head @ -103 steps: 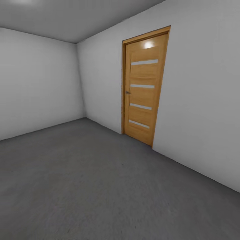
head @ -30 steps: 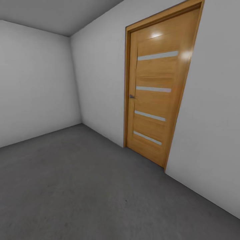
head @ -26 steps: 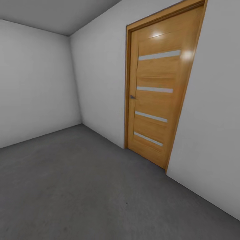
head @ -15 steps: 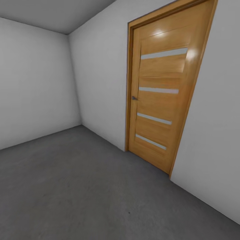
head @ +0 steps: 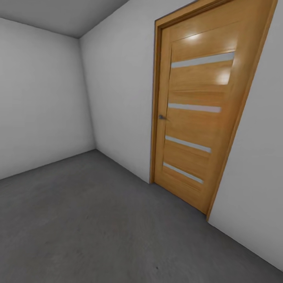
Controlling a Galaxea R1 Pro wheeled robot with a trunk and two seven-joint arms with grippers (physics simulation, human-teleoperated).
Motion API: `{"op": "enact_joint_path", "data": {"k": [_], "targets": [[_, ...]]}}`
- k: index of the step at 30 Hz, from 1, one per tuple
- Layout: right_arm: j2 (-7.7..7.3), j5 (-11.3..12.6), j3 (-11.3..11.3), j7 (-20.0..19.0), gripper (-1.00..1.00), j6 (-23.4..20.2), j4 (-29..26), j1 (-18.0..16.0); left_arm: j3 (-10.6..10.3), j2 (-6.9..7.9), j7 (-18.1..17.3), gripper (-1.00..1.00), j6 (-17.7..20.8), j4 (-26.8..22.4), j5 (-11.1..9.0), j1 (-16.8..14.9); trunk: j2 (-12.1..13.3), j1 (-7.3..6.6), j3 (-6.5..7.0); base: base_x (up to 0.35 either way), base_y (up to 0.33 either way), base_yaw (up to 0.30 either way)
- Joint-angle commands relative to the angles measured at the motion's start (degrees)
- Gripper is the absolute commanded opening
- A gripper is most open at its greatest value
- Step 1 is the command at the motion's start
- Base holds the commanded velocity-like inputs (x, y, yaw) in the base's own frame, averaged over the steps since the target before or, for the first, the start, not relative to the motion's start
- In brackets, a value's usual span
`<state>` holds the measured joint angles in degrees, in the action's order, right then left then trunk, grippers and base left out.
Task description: Move the two storage containers from the living room to the garage. In the garage, place one container on the floor and stack the other container on top of it (either order is fine).
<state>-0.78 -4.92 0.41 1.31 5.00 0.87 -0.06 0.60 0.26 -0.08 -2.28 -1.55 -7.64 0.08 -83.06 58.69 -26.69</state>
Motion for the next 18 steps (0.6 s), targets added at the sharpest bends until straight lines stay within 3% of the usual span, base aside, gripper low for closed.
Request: {"op": "enact_joint_path", "data": {"k": [1,18], "targets": [[-0.01,-0.52,-0.01,0.13,1.0,0.26,0.09,-0.03,0.01,0.0,-0.01,1.0,-0.09,-0.04,-0.45,0.01,-0.02,0.04,-0.04,0.331,0.089,0.0],[0.08,0.04,-0.53,0.09,1.0,0.28,0.09,-0.03,0.1,-0.01,-0.01,1.0,-0.09,-0.04,-0.45,0.01,-0.02,0.04,-0.04,0.331,0.089,0.0]]}}
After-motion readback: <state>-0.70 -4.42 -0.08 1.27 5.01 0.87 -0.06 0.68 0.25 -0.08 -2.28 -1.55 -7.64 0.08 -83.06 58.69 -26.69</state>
